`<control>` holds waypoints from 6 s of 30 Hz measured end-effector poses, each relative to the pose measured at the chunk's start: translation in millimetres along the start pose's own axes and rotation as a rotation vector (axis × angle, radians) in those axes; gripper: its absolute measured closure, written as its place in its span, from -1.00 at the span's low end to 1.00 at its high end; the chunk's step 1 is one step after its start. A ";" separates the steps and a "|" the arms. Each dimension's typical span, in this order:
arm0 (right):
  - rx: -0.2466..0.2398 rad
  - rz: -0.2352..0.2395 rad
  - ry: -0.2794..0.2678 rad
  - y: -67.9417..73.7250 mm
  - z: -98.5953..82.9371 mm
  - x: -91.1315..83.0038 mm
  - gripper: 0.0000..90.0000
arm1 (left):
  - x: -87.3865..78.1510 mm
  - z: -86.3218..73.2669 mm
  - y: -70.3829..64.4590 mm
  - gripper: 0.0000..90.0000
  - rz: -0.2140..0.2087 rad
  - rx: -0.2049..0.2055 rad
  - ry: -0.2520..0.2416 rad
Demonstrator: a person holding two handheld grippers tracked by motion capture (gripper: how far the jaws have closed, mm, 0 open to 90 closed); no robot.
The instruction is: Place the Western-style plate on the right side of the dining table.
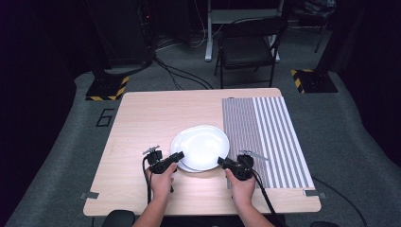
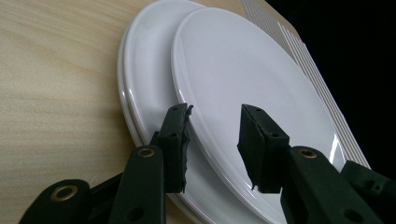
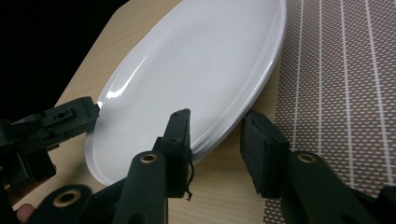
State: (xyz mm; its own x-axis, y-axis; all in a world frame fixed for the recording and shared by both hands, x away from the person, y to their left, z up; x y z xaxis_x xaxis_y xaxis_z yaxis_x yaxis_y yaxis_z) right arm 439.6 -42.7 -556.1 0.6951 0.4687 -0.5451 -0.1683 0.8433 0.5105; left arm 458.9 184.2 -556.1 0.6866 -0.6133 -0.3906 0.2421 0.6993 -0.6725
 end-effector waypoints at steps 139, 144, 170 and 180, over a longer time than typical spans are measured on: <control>0.261 0.017 -0.045 -38.8 19.2 -5.3 0.63 | 40.3 -31.3 -43.7 0.55 -0.090 -0.097 -0.007; 0.253 0.017 -0.043 -36.3 17.6 -3.2 0.63 | 40.6 -30.4 -43.2 0.54 -0.088 -0.090 -0.017; 0.158 0.020 -0.081 -25.4 16.5 -9.9 0.54 | 37.2 -24.9 -42.9 0.50 -0.091 -0.052 -0.038; 0.112 0.023 -0.091 -19.6 19.9 -14.4 0.50 | 33.9 -21.7 -46.6 0.46 -0.085 -0.014 -0.040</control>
State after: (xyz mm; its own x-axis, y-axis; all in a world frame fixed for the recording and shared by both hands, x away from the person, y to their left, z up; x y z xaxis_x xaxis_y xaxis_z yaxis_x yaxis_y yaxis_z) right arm 446.8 -71.2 -545.0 0.7536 0.4571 -0.4724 -0.1093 0.7957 0.5957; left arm 456.0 122.9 -551.7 0.6909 -0.6550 -0.3059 0.2917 0.6398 -0.7110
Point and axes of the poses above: each handheld gripper's, and its own axes: x roughly forward along the jaws, z roughly out of its top, y roughly to its left, the point moved 7 cm from there along x, roughly forward along the jaws, and after that the axes turned 6 degrees about -z, right-handed, at the moved point
